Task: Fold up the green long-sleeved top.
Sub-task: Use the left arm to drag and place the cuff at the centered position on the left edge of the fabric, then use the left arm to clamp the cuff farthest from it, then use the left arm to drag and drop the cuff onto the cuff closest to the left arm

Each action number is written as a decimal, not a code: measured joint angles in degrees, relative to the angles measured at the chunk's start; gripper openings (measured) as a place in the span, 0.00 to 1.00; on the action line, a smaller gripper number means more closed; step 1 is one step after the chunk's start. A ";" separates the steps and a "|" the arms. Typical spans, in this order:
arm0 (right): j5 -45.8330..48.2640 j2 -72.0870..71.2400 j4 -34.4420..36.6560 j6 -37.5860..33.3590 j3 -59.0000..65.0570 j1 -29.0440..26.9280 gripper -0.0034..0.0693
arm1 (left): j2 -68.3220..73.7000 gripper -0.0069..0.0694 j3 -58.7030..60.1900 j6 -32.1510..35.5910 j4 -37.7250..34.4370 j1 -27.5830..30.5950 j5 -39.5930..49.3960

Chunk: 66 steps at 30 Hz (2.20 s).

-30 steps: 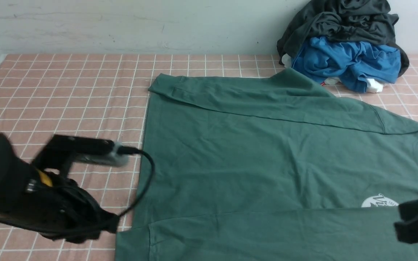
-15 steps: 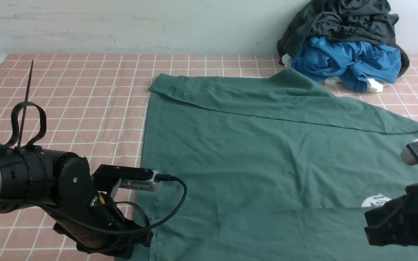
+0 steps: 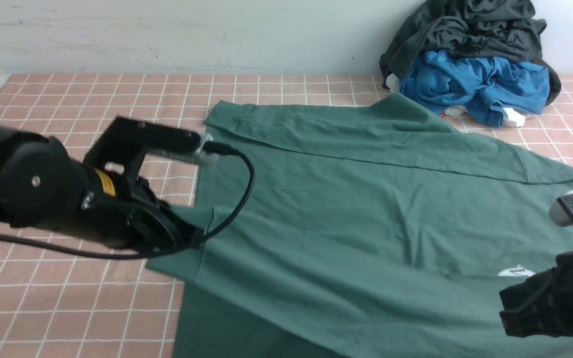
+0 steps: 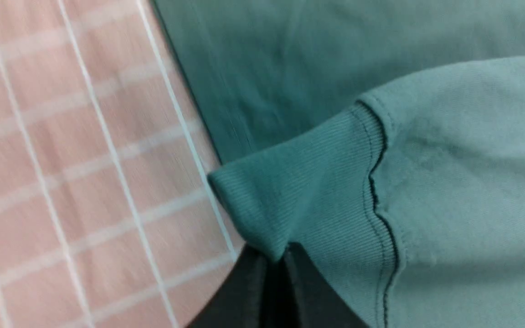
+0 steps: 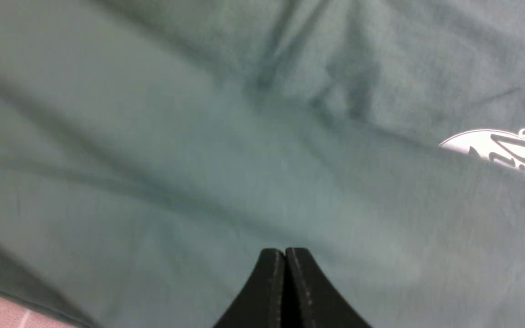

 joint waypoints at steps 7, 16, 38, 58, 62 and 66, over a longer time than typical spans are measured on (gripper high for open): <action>-0.43 0.00 0.00 -0.04 0.00 0.00 0.03 | 9.86 0.10 -10.95 1.12 5.95 1.91 -2.14; -0.57 0.00 0.24 -0.04 0.00 0.00 0.03 | 34.16 0.35 -35.75 -3.85 5.86 7.08 2.65; -1.93 0.00 -3.26 -0.18 0.00 0.00 0.03 | 76.64 0.43 -86.57 -11.24 -2.51 11.51 -3.11; -2.75 0.00 -4.53 -0.18 0.00 0.00 0.03 | 57.75 0.09 -86.86 -2.15 0.99 9.10 34.97; -2.69 0.00 -4.53 -0.18 0.00 0.00 0.03 | 51.98 0.09 -78.79 2.53 -0.10 7.79 36.86; -2.69 0.00 -4.53 -0.18 0.00 0.00 0.03 | 43.95 0.09 -65.12 3.37 0.60 6.24 36.97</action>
